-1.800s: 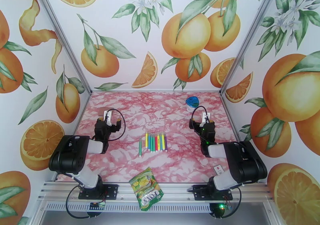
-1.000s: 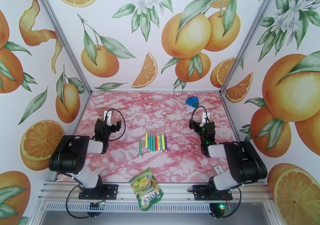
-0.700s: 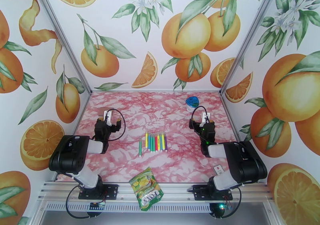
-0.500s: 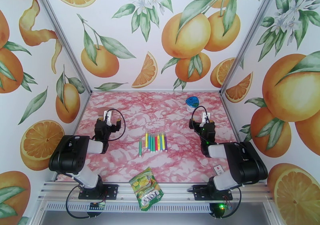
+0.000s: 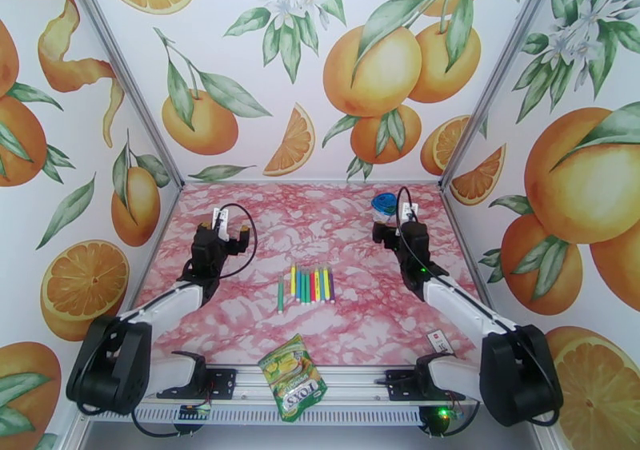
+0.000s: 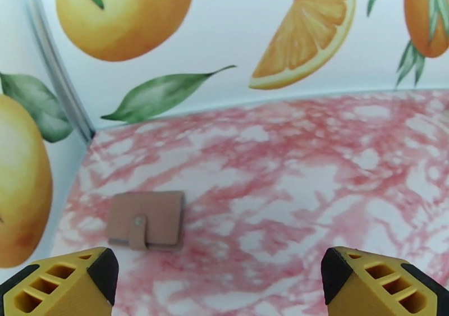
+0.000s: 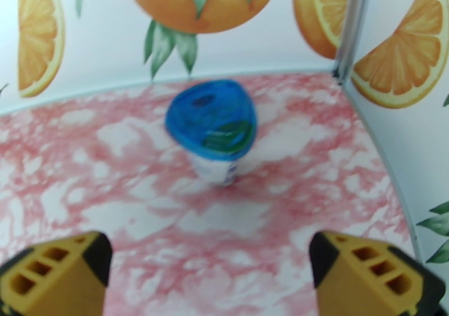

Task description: Open the pen caps

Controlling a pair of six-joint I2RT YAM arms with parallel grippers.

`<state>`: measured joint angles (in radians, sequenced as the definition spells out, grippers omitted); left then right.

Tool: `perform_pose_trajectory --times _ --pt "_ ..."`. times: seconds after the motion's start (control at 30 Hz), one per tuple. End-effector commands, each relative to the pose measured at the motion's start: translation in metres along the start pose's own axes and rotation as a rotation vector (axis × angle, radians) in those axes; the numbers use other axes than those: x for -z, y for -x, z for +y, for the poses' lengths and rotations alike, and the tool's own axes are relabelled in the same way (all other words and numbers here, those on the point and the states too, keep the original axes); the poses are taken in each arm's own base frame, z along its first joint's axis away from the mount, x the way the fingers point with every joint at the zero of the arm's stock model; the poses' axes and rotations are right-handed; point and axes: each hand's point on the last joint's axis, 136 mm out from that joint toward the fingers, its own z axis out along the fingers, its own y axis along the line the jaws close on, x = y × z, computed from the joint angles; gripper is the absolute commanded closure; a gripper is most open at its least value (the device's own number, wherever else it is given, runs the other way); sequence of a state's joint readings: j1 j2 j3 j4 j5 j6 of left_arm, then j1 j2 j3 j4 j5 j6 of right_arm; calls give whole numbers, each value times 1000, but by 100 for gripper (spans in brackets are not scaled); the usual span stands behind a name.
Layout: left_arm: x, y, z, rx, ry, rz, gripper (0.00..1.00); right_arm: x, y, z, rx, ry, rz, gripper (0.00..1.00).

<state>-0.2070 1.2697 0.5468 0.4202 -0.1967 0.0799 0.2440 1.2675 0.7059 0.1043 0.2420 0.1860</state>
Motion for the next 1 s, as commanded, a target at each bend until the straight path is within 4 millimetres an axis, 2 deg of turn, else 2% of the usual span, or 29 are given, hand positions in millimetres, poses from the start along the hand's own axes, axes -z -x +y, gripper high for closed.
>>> perform_pose_trajectory --times 0.0,0.23,0.37,0.5,0.7,0.97 --pt "9 4 -13 35 -74 54 0 12 -37 23 -7 65 221 6" --pt "13 10 -40 -11 -164 120 0 34 -77 85 56 247 449 12" --pt "14 14 -58 -30 -236 141 0 44 -98 110 44 329 553 16" --pt "15 19 -70 -26 -269 131 0 48 -116 126 28 366 628 22" --pt "10 15 -82 -18 -304 147 0 51 -140 145 43 399 713 29" --pt "8 13 -88 -37 -311 156 0 49 -168 161 42 400 794 39"
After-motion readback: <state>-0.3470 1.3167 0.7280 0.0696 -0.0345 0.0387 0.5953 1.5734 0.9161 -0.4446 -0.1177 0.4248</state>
